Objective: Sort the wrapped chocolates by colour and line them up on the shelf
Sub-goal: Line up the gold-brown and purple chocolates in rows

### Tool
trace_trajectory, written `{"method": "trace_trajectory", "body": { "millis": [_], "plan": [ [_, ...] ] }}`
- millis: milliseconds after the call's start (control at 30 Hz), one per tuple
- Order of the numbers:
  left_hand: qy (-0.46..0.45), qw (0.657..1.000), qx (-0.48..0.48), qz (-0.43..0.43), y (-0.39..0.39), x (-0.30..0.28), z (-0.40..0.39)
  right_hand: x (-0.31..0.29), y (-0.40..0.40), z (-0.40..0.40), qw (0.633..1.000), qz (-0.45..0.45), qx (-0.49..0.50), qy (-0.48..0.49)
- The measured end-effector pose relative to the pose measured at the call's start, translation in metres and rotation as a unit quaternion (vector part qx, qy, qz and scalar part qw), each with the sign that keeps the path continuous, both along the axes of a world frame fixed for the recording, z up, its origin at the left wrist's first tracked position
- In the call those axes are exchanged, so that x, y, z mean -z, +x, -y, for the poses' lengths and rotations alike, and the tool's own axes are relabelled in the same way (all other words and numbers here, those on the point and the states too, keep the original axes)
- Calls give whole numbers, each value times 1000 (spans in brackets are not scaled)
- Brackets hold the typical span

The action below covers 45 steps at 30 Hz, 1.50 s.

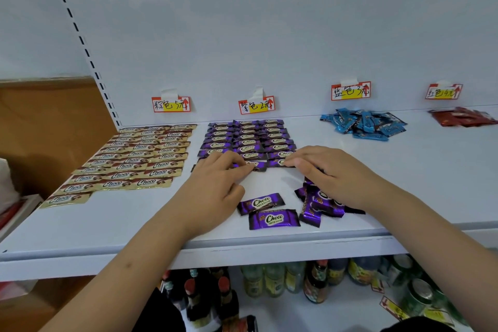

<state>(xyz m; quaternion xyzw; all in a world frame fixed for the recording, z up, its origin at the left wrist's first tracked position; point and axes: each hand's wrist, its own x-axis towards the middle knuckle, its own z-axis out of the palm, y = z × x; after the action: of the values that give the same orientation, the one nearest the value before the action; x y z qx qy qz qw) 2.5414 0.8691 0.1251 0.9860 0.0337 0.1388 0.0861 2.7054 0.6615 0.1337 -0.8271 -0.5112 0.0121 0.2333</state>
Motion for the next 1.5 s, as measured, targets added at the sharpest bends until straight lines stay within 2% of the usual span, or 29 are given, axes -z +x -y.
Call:
{"method": "trace_trajectory", "body": {
  "millis": [567, 867, 1033, 1167, 1500],
  "plan": [
    [-20, 1000, 8, -22, -2, -1, 0, -2, -3, 1, 999, -18, 5, 41],
    [-22, 999, 10, -22, -2, -2, 1, -1, -1, -1, 999, -18, 5, 29],
    [-37, 999, -12, -32, 0, -2, 1, 0, -1, -1, 1000, 11, 6, 18],
    [-54, 997, -15, -61, 2, 0, -1, -1, -2, -2, 1000, -18, 12, -18],
    [-67, 996, -7, -55, 1, 2, -2, -4, -4, -4, 998, -44, -8, -40]
  ]
}}
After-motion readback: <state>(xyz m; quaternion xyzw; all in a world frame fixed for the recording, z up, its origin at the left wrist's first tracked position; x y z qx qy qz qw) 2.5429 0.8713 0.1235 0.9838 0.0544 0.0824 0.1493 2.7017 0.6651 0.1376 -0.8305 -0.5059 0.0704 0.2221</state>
